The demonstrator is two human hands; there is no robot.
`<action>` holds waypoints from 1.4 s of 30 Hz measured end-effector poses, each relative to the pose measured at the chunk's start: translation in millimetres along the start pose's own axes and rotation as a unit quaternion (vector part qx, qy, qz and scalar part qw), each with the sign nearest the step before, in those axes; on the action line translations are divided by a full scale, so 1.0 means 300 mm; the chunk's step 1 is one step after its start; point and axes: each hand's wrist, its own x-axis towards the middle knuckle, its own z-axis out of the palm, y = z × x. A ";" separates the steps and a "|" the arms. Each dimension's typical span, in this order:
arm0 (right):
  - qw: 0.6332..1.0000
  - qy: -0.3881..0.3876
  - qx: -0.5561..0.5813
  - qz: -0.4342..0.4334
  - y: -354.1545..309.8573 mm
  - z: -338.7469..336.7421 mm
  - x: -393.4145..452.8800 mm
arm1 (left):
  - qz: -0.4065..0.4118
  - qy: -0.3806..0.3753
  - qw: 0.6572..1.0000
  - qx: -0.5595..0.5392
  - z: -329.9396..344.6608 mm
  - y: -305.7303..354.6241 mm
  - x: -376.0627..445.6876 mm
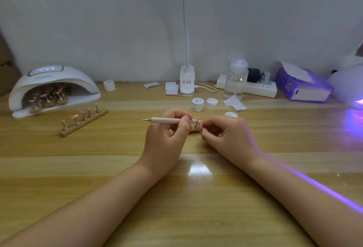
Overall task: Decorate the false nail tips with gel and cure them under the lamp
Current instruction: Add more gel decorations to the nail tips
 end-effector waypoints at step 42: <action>1.000 -0.006 -0.013 0.010 -0.007 -0.003 0.001 | 0.012 0.012 1.000 -0.021 -0.005 0.019 0.001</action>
